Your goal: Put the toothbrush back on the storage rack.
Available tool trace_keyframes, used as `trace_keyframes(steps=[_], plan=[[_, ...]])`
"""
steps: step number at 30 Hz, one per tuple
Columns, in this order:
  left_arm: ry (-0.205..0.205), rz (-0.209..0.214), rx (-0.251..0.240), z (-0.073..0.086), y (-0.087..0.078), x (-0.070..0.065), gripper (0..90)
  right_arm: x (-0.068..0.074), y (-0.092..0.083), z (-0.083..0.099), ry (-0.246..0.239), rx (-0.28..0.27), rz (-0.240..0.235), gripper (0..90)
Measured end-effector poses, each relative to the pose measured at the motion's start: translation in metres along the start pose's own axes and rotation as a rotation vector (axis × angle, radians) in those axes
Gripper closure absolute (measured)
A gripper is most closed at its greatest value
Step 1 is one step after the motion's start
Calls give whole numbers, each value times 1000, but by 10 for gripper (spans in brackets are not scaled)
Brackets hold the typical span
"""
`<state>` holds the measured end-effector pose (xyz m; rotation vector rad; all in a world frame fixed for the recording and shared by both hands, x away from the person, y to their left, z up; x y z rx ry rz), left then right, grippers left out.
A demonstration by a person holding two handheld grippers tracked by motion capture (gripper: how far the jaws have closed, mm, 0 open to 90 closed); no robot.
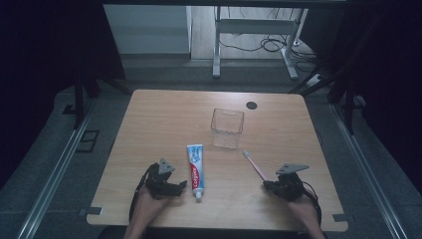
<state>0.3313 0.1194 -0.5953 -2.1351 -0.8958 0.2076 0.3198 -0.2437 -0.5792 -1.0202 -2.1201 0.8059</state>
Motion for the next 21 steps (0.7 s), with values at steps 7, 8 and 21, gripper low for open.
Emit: trace_keyframes(steps=[7, 8, 21], plan=[[0, 0, 0, 0, 0, 0, 114, -13, -6, 1, 23, -5, 17, 881], [0, 0, 0, 0, 0, 0, 114, -13, -6, 1, 23, -5, 17, 881], [0, 0, 0, 0, 0, 0, 114, -31, -12, 0, 51, -9, 39, 874]])
Point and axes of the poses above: each handheld gripper's, and its own axes: y roughly forward along the jaws, z roughly out of its underside, x roughly to its left, the point moved 7 cm from there along y, roughly forward along the jaws, and after that the axes turned 14 degrees about y, right-handed, at the moved point
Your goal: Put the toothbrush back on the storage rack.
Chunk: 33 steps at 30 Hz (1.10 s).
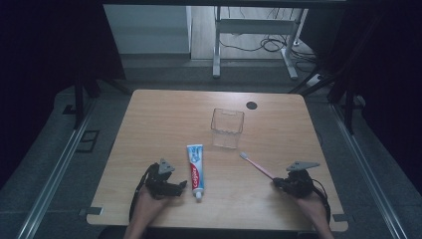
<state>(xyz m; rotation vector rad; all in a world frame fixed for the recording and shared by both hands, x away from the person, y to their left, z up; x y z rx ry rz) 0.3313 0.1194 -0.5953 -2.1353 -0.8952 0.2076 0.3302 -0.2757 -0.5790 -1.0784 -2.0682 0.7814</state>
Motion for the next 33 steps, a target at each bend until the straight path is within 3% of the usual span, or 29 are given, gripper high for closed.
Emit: trace_keyframes(steps=[5, 19, 27, 33], plan=[[0, 0, 0, 0, 0, 0, 114, -6, -2, -1, 7, -3, 2, 861], [0, -1, 0, 0, 0, 0, 114, -1, -11, -7, -14, 20, 6, 772], [-2, 0, -1, 0, 0, 0, 114, -4, -15, -14, -27, 87, 27, 695], [-1, 0, -1, 0, 0, 0, 114, -7, -12, -22, -52, 184, 39, 680]])
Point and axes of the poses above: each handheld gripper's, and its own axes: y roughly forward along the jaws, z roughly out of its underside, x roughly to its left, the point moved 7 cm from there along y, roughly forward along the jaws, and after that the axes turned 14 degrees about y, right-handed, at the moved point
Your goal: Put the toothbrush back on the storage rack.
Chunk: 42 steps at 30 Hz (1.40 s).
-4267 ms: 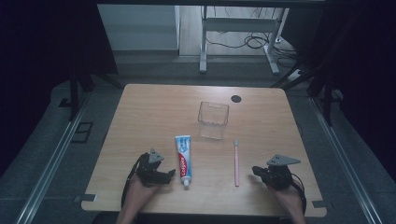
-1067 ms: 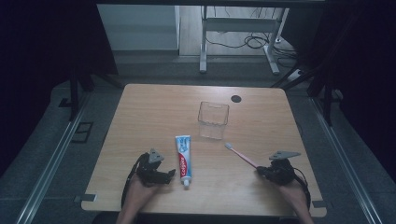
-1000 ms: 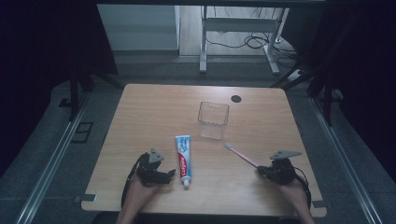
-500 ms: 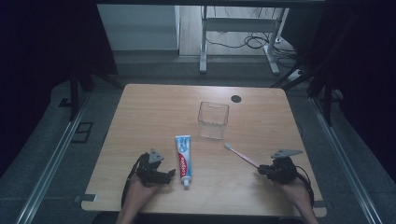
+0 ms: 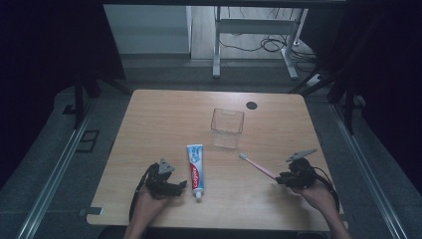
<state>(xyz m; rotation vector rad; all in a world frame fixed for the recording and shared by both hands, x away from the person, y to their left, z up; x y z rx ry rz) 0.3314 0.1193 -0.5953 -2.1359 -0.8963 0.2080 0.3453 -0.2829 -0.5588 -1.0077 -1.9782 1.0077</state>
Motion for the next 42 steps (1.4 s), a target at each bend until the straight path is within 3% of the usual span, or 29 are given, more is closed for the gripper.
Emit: trace_keyframes(steps=[11, 20, 33, 42], plan=[[-5, -2, 0, 0, 0, 0, 114, -3, 6, -9, -45, 89, 15, 711], [-7, -2, 1, 0, 0, 0, 114, 4, 11, -26, -103, 165, 50, 745], [-7, -1, 1, 0, 0, 0, 114, 10, 23, -35, -183, 251, 81, 767], [-7, -1, 1, 0, 0, 0, 113, 17, 36, -41, -208, 305, 104, 774]])
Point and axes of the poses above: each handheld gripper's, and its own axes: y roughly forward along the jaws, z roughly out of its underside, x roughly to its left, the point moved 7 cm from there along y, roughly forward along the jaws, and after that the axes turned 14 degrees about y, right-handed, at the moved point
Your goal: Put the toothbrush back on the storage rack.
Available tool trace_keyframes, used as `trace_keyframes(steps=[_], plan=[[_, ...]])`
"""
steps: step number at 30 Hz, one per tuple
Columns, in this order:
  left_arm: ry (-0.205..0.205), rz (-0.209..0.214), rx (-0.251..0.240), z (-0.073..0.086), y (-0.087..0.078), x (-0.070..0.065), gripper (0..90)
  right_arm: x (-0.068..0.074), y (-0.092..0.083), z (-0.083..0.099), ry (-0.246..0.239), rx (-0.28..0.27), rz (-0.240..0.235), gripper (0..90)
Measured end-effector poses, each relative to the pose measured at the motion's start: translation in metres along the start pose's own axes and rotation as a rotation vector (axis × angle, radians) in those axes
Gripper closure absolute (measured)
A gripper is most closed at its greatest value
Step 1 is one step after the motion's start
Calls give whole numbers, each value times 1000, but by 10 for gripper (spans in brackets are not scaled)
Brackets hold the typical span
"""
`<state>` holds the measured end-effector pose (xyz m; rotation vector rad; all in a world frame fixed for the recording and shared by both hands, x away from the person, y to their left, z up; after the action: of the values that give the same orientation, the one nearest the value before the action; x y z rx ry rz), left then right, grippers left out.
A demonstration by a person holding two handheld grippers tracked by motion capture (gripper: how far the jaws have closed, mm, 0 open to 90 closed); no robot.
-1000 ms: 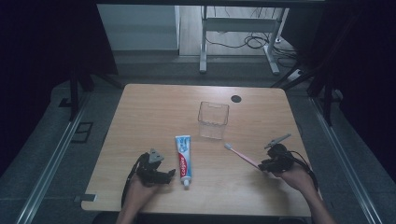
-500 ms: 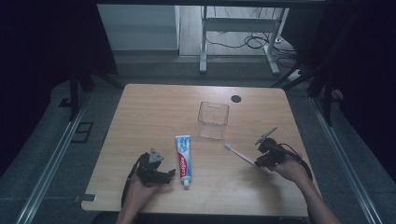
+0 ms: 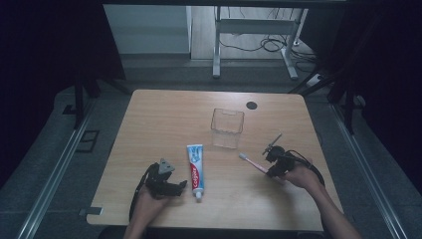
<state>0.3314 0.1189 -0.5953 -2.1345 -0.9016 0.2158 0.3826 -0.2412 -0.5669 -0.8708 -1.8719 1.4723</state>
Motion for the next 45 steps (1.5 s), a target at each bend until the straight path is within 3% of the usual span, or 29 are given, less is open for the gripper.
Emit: trace_keyframes(steps=[15, 19, 27, 41, 45], plan=[[0, 0, 0, 0, 0, 0, 113, 0, 2, -4, 11, 29, -5, 781], [0, 0, 0, 0, 0, 0, 113, -3, 2, -5, 17, 20, 30, 785], [0, 0, 0, 0, 0, 0, 113, -3, -3, -3, 36, -28, 20, 786], [1, 0, 0, 0, 0, 0, 114, 2, -36, -2, 54, -169, -39, 786], [1, 0, 1, 0, 0, 0, 114, 0, -43, -2, 63, -200, -36, 786]])
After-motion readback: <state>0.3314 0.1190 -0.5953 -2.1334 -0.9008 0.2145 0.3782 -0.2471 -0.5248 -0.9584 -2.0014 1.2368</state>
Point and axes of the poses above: each handheld gripper's, and its own axes: y roughly forward along the jaws, z roughly out of its underside, x roughly to its left, the point moved 7 cm from there along y, roughly forward along the jaws, and after that the axes turned 14 degrees about y, right-handed, at the moved point
